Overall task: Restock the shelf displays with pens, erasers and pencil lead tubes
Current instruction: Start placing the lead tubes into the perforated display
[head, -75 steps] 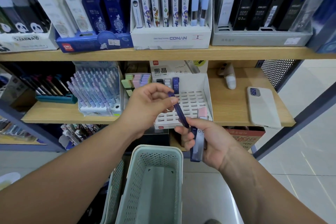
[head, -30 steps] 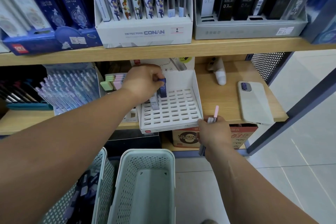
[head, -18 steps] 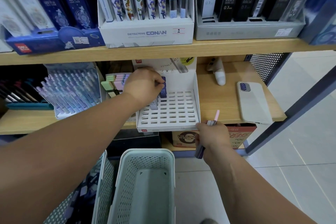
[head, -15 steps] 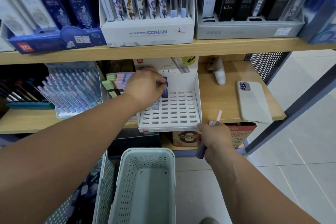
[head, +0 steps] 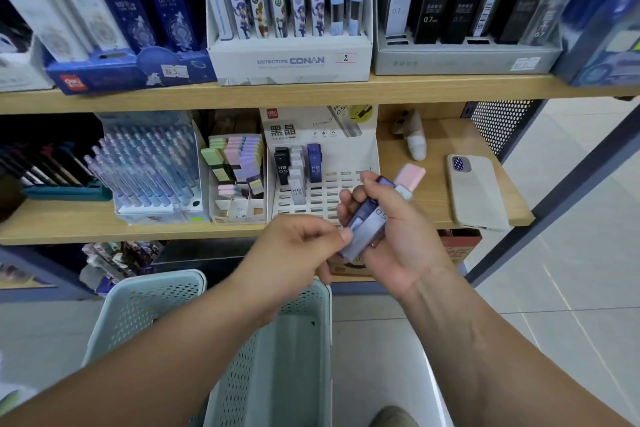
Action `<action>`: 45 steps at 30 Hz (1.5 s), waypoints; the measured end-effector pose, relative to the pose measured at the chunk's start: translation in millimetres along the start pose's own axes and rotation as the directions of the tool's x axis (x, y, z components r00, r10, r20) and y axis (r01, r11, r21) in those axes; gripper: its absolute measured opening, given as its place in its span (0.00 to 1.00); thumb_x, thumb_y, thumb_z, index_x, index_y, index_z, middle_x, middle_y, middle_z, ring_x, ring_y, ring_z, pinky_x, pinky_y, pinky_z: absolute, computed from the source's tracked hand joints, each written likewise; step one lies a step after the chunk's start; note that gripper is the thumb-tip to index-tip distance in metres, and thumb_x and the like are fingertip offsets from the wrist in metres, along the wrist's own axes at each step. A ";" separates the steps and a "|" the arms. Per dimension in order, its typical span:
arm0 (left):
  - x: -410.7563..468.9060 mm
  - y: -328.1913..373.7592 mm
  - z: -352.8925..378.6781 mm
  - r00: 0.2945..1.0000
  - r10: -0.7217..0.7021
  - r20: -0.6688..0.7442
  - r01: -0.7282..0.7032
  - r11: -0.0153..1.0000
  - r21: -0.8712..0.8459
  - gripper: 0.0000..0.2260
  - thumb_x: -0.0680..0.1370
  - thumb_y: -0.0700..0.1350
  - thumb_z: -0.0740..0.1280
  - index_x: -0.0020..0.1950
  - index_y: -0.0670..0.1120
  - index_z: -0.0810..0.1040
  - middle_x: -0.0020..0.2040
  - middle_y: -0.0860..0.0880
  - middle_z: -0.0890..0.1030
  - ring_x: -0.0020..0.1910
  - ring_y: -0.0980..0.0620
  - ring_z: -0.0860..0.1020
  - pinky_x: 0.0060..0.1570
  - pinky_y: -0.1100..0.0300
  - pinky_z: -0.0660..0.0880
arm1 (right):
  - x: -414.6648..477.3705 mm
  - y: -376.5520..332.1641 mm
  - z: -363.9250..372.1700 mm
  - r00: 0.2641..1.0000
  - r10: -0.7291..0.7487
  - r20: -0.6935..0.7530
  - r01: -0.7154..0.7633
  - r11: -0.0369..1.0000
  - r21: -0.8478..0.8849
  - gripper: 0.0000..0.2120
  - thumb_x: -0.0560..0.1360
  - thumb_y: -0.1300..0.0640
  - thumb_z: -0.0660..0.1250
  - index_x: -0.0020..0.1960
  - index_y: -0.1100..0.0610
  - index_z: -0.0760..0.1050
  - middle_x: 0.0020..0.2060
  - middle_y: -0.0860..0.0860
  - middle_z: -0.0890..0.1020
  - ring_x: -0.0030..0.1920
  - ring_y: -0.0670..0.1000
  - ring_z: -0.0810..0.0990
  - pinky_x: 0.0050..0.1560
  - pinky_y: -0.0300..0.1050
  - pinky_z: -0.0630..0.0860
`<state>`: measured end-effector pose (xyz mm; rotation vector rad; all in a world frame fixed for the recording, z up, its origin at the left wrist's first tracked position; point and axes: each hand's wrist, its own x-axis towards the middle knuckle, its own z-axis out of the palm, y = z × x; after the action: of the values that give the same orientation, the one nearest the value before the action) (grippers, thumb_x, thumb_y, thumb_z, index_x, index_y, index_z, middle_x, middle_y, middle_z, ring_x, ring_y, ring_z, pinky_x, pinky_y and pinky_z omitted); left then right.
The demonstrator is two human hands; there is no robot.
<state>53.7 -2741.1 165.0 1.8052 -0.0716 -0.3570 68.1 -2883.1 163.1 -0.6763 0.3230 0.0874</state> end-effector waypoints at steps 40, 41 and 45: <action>30.9 -8.9 2.5 0.997 0.073 -0.022 -0.076 0.977 -0.201 0.14 0.80 0.40 0.68 0.65 0.51 0.80 0.33 0.48 0.76 0.30 0.52 0.73 0.29 0.57 0.72 | -0.7 2.4 -17.7 0.994 -0.112 0.006 0.096 0.820 -0.565 0.06 0.79 0.59 0.70 0.53 0.61 0.80 0.29 0.52 0.72 0.27 0.46 0.68 0.25 0.41 0.64; 33.0 -7.9 0.4 0.997 0.080 -0.022 -0.083 0.980 -0.183 0.14 0.80 0.40 0.68 0.64 0.51 0.81 0.32 0.49 0.76 0.29 0.52 0.72 0.29 0.58 0.72 | -0.4 2.0 -18.0 0.995 -0.101 0.004 0.087 0.835 -0.543 0.04 0.79 0.59 0.70 0.52 0.60 0.80 0.30 0.52 0.73 0.26 0.46 0.68 0.25 0.41 0.63; 40.1 -5.2 -5.7 0.992 0.123 -0.026 -0.125 0.989 -0.085 0.11 0.78 0.38 0.71 0.59 0.49 0.80 0.32 0.51 0.76 0.29 0.52 0.75 0.28 0.58 0.71 | 1.2 2.3 -18.8 0.998 -0.057 -0.007 0.045 0.849 -0.526 0.01 0.78 0.62 0.70 0.50 0.58 0.80 0.29 0.50 0.75 0.26 0.47 0.69 0.25 0.40 0.63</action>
<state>92.6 -2743.8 153.2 1.7095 -0.1513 -0.2493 63.8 -2893.1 147.5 -1.2345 0.3031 0.1193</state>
